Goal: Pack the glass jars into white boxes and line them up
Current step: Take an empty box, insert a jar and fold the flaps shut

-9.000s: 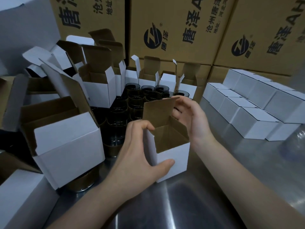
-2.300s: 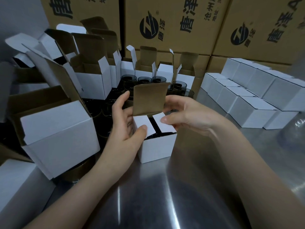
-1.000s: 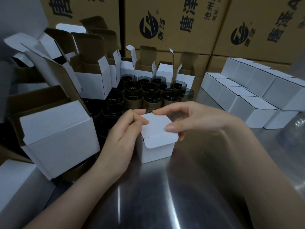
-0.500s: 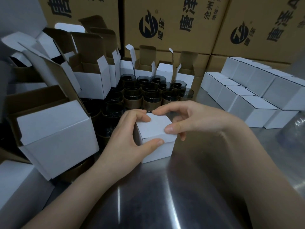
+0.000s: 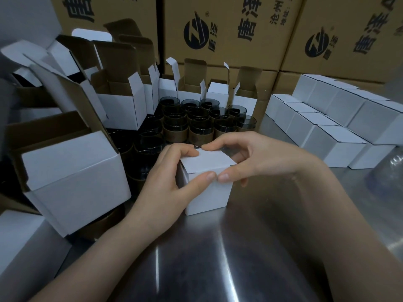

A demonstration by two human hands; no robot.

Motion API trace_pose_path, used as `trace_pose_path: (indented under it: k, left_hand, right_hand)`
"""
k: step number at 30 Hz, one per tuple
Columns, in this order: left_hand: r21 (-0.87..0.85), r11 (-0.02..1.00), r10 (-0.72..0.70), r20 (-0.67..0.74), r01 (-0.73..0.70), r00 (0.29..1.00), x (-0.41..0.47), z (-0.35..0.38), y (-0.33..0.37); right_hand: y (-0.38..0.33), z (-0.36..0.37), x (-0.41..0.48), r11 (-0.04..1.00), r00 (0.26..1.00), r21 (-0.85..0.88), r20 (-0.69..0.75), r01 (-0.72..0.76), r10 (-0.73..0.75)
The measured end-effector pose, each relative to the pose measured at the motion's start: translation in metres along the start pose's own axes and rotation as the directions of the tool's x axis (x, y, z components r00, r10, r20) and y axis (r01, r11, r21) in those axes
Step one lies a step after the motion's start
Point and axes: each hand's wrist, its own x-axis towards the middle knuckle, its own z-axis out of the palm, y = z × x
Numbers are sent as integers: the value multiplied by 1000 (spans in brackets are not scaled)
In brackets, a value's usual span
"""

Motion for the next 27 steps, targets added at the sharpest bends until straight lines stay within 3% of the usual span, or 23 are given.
trace_pose_path:
  k: [22, 27]
  left_hand:
    - [-41, 999, -30, 3, 30, 1000, -1, 1, 2]
    - [-42, 999, -35, 6, 35, 999, -1, 2, 3]
  right_hand:
    - [-1, -1, 0, 1000, 999, -12, 39, 14, -13]
    - [-3, 3, 1, 999, 999, -5, -28, 32, -32]
